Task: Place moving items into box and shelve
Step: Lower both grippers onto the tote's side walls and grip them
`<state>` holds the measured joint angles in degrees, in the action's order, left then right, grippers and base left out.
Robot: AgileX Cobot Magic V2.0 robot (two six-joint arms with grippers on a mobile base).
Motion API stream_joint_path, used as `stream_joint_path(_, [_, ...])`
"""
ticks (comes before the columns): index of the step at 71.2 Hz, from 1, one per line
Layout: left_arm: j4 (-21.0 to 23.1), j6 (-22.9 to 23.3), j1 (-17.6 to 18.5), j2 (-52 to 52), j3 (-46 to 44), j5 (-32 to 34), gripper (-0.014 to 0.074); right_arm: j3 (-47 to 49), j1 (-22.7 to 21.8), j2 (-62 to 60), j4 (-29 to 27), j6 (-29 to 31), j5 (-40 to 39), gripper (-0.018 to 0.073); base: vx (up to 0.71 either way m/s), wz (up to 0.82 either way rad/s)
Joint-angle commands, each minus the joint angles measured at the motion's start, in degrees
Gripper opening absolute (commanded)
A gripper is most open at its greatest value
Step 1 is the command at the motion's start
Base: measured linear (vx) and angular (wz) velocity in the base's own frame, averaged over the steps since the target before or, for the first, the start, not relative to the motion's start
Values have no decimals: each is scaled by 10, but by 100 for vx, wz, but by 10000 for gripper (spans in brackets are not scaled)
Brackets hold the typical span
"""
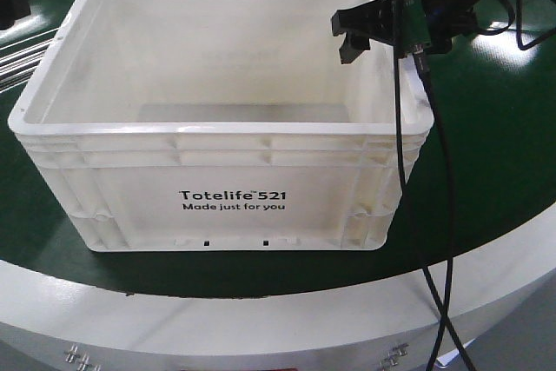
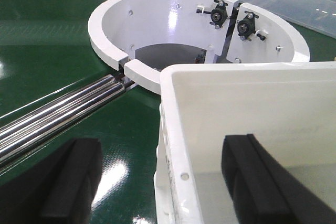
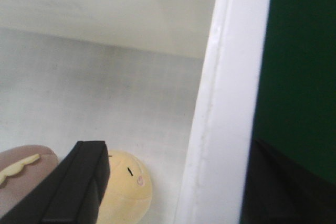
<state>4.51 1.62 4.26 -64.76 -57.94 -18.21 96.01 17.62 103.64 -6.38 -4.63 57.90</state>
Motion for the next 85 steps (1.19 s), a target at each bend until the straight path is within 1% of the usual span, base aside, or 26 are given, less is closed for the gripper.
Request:
stream_joint_path(1, [2, 0, 0, 13, -18, 42, 573, 21, -3, -23, -3, -1, -17, 519, 0, 0])
stream_joint_path(5, [1, 0, 0, 13, -18, 42, 573, 21, -3, -23, -3, -2, -16, 505, 0, 0])
stream_joint_path(11, [-6, 0, 0, 13, -18, 42, 573, 21, -3, -23, -2, -7, -16, 430, 0, 0])
stream_joint_path(13, [-11, 0, 0, 13, -18, 42, 573, 22, -3, -23, -1, -9, -16, 379, 0, 0])
stream_joint_path(14, [-12, 0, 0, 13, -18, 42, 573, 22, -3, -23, -1, -10, -16, 367, 0, 0])
stream_joint_path(15, [-12, 0, 0, 13, -18, 41, 573, 22, -3, -23, 1, -12, -16, 329, 0, 0])
stream_joint_path(16, [-12, 0, 0, 13, -18, 40, 573, 22, -3, -23, 1, -12, -16, 316, 0, 0])
stream_joint_path(17, [-12, 0, 0, 13, -18, 40, 573, 22, -3, -23, 1, -12, -16, 274, 0, 0])
stream_joint_path(23, [-12, 0, 0, 13, -18, 38, 573, 26, -3, -23, 1, -12, -16, 90, 0, 0])
stream_joint_path(24, [-12, 0, 0, 13, -18, 38, 573, 26, -3, -23, 1, -11, -16, 45, 0, 0])
stream_joint_path(26, [-12, 0, 0, 13, -18, 38, 573, 26, -3, -23, 1, -10, -18, -13, 0, 0])
stream_joint_path(27, [-12, 0, 0, 13, -18, 38, 573, 26, -3, -23, 1, -9, -18, -22, 0, 0])
stream_joint_path(51, [-12, 1, 0, 8, -25, 24, 573, 26, -3, -23, 1, 1, -18, -12, 0, 0])
stream_joint_path(59, [-12, 1, 0, -15, -61, -15, 573, 26, -3, -23, 1, 1, -18, -12, 0, 0])
stream_joint_path(74, [-11, 2, 0, -93, -146, -99, 573, 26, -3, -23, 1, 3, -18, -12, 0, 0])
stream_joint_path(85, [-6, 2, 0, -136, -181, -146, 573, 26, -3, -23, 1, 4, -18, -12, 0, 0])
